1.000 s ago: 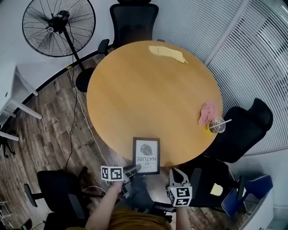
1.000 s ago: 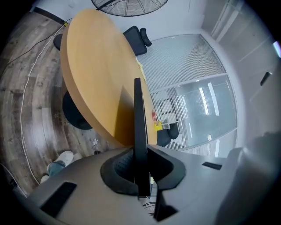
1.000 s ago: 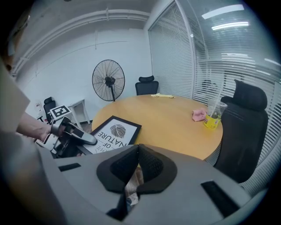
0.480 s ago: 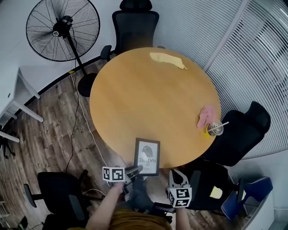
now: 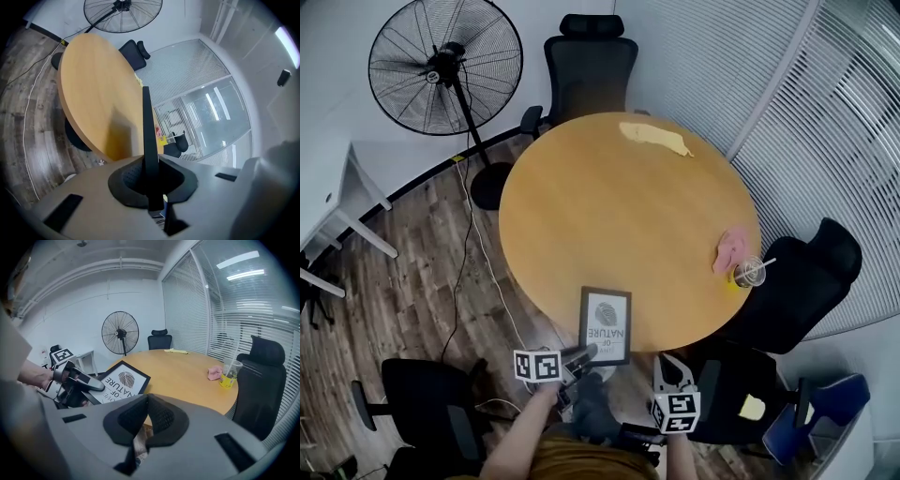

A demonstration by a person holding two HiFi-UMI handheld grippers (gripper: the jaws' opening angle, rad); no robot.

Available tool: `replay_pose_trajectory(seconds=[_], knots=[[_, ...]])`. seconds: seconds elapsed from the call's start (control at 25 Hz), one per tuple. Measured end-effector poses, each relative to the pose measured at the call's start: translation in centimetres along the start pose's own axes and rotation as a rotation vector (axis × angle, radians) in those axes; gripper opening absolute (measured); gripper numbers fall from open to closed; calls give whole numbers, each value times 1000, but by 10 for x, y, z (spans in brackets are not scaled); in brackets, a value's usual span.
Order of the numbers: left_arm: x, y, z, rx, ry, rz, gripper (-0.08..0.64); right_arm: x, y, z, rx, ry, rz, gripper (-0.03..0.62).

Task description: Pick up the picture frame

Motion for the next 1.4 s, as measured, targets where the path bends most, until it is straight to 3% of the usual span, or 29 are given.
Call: replay_pose_trajectory(seconds=[0.56,0.72,0.96,1.2,1.4], knots=[[-19,-14,35,-31,-99,-155,52,29,-27,17,-83,-18,7,12],[-31,-22,44,-80,-66,-132,52,40,-35,19,-103,-34,20,12],[-46,-31,59,-116,-74,-189,52,51,-49,28,-169,-48,-20,12],[-58,-33,76,-150,-50,-192,52,59,-57,37,-196,-71,-56,12],[-74,-36,85,-170,-34,-224,52,59,-64,49,-222,-47,-57,12]])
Point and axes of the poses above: the fingertips, and each gripper's own axes: z backward along the fingers, x to its left, y out of its underside, the point moved 3 cm from there along z, backward along the fingers, and after that the axes turned 2 degrees about y, right-handed, at the moved point
